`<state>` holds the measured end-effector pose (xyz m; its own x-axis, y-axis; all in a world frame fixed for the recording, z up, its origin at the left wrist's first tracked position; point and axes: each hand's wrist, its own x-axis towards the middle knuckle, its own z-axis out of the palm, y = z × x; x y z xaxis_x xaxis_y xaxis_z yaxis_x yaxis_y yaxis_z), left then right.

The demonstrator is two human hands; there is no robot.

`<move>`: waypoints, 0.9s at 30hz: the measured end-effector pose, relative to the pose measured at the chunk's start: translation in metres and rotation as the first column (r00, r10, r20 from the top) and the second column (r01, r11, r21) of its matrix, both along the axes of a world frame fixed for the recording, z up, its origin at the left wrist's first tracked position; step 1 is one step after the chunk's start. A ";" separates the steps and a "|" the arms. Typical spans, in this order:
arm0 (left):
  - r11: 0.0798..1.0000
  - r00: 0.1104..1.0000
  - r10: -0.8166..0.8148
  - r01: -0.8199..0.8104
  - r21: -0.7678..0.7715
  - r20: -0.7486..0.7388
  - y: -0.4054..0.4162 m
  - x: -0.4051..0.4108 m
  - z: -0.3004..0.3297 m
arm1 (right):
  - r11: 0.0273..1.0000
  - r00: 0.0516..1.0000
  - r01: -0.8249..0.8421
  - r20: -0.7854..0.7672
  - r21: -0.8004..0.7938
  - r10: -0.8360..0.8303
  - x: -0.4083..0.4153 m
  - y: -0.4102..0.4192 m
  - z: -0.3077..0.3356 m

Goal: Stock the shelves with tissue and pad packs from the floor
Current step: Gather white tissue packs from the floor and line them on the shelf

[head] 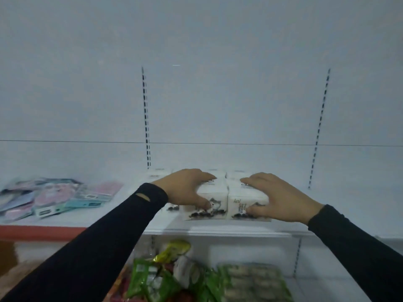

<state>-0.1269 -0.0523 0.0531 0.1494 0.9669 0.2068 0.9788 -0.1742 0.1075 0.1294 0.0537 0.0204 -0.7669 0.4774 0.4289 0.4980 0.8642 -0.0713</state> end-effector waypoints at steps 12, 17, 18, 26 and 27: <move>0.983 0.978 0.177 -0.181 -0.024 -0.108 0.122 0.047 -0.040 | 1.000 1.000 -0.020 -0.014 -0.012 0.020 0.018 0.138 -0.055; 0.976 0.964 0.210 -0.215 -0.013 -0.164 0.130 0.039 -0.054 | 0.996 1.000 0.007 0.017 0.089 -0.009 0.012 0.166 -0.076; 0.979 0.963 0.201 -0.203 0.008 -0.182 0.133 0.039 -0.054 | 0.995 1.000 0.010 0.013 0.103 -0.012 0.010 0.169 -0.076; 0.972 0.934 0.236 -0.231 0.052 -0.267 0.159 0.013 -0.056 | 0.997 0.999 0.034 -0.039 0.076 -0.031 -0.024 0.170 -0.076; 0.969 0.935 0.248 -0.245 0.043 -0.253 0.162 0.010 -0.055 | 0.998 0.999 0.034 -0.042 0.058 -0.032 -0.028 0.170 -0.075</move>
<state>-0.1166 0.1098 -0.0018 -0.0440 0.9781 0.2035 0.9855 0.0758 -0.1516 0.1011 0.2241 -0.0543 -0.7322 0.4752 0.4879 0.5240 0.8507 -0.0422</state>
